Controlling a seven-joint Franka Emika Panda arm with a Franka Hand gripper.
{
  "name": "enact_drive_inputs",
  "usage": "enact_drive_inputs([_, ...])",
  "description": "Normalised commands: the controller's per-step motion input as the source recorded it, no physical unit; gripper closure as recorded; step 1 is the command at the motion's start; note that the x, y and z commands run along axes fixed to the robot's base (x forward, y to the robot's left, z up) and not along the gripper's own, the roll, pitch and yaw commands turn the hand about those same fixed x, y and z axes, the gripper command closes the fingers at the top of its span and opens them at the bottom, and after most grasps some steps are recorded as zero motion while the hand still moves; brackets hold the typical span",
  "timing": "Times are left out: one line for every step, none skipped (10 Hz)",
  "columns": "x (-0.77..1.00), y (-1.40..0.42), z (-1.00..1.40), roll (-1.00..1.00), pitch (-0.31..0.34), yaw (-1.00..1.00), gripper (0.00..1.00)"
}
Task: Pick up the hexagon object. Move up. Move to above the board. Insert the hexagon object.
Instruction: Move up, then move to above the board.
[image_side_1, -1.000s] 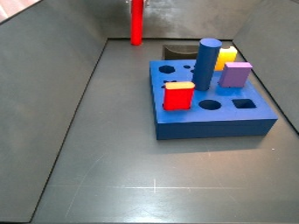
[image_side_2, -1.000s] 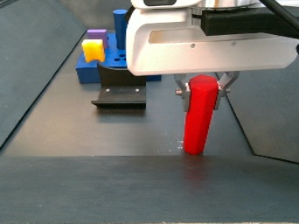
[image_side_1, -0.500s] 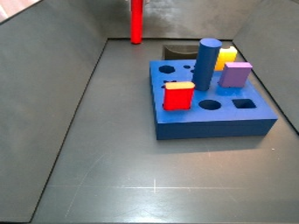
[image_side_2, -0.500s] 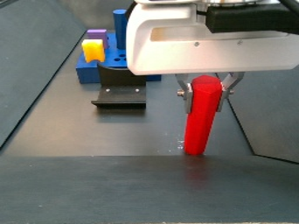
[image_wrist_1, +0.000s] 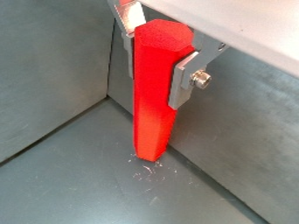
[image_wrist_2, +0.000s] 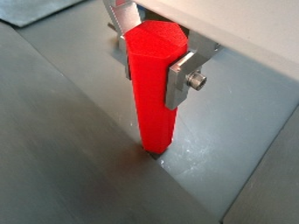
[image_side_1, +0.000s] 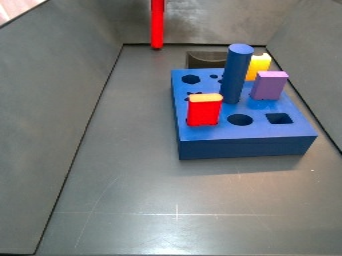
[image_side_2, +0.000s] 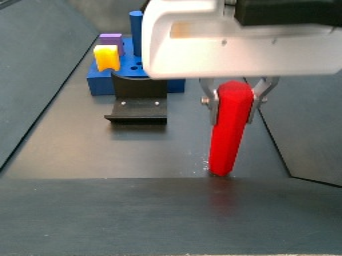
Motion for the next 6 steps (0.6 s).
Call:
enact_drive_inputs([-0.02,0.0,0.76,0.0,0.022,0.01,1.0])
enact_drive_inputs([-0.02,0.0,0.65,0.02,0.042,0.01,1.0])
enact_drive_inputs([-0.01,0.0,0.49,0.04,0.063,0.0,1.0])
enact_drive_inputs([-0.01,0.0,0.38,0.05,0.079,0.0,1.0])
enact_drive_inputs([0.0,0.0,0.27,0.06,0.092,0.01,1.0])
enact_drive_inputs([-0.16,-0.17,1.0,0.16,0.203,-0.2,1.0])
